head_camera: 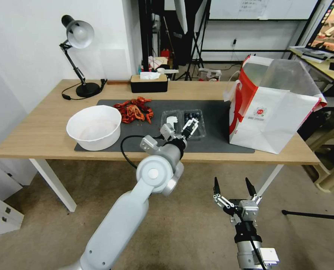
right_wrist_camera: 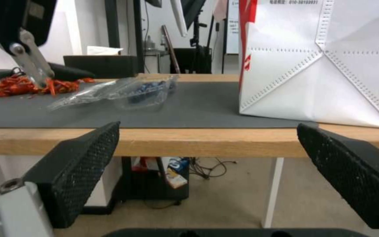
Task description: Close the takeout container lid, then place the container into the takeout bag.
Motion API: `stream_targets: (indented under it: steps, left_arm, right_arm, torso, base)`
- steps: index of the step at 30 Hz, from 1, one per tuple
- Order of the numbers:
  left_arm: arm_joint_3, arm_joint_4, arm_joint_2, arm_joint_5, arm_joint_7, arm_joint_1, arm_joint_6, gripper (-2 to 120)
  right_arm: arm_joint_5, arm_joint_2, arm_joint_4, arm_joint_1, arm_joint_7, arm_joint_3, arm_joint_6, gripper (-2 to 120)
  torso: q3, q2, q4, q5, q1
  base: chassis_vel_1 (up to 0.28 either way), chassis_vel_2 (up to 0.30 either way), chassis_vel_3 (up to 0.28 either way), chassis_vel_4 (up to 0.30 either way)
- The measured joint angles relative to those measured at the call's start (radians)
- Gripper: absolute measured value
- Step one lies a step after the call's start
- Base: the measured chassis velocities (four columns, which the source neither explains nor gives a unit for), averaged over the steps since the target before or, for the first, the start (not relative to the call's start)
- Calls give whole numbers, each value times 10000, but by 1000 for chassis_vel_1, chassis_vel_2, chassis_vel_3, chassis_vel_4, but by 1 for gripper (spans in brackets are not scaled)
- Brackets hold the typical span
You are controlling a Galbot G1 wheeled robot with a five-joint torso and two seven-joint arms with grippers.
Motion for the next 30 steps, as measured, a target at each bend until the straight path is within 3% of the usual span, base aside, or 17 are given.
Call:
stream_targets:
  steps: [16, 30]
  left_arm:
    - [72, 913, -304, 333, -188, -291, -14, 100]
    - [-109, 994, -104, 396, -203, -147, -44, 100]
  right_arm:
    - [44, 4, -195, 167, 51, -18, -3, 100]
    - [46, -18, -191, 131, 64, -65, -9, 100]
  torso:
    - [0, 1, -2, 0, -1]
    - [0, 2, 0, 0, -1]
  base:
    - [0, 0, 0, 0]
    - [0, 0, 0, 0]
